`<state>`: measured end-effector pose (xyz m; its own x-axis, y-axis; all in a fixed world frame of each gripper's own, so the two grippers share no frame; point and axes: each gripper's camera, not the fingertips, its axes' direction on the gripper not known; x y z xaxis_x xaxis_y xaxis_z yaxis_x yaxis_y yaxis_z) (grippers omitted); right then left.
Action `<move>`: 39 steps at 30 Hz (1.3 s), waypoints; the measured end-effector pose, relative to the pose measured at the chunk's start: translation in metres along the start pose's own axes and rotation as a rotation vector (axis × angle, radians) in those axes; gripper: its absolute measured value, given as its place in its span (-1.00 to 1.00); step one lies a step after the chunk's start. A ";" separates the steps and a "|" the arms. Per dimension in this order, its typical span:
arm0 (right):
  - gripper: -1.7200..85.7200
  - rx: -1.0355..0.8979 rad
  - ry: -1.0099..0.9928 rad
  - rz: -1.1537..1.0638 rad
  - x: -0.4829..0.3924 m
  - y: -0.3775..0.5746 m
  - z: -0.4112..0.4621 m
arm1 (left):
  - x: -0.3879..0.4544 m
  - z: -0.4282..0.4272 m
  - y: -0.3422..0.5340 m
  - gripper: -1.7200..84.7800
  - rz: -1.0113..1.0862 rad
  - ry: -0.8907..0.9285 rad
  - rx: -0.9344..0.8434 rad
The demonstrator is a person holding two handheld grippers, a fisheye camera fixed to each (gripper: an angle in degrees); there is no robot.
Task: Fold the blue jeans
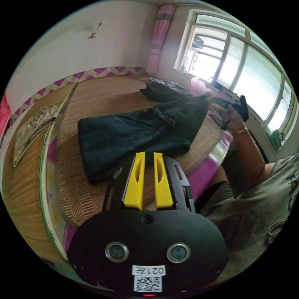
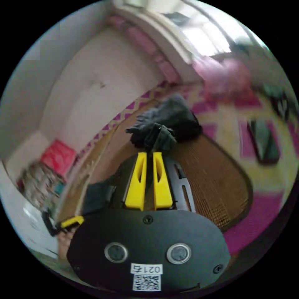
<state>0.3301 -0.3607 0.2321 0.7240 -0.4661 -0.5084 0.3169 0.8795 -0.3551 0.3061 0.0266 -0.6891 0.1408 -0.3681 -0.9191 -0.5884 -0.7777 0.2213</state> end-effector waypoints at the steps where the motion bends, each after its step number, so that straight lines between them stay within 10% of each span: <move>1: -0.90 0.028 0.059 -0.191 -0.076 0.014 -0.003 | -0.010 -0.006 0.009 -0.85 -0.013 0.005 0.003; 8: -0.91 0.042 0.217 -1.150 -0.446 0.284 0.106 | -0.072 -0.045 0.057 -0.90 -0.134 -0.051 0.057; 13: -0.91 -0.133 0.252 -1.488 -0.511 0.514 0.274 | -0.116 -0.067 0.093 -0.94 -0.221 -0.063 0.069; 25: -0.90 -0.237 0.209 -1.467 -0.477 0.655 0.353 | -0.185 -0.098 0.124 -0.94 -0.304 -0.038 0.157; 39: -0.74 -0.422 -0.203 -0.973 -0.345 0.508 0.310 | -0.215 -0.082 0.060 -0.78 -0.167 -0.001 0.186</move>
<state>0.4314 0.2762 0.4707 0.3760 -0.8883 0.2638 0.6024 0.0180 -0.7980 0.3059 0.0166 -0.4515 0.2478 -0.2420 -0.9381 -0.6935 -0.7205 0.0027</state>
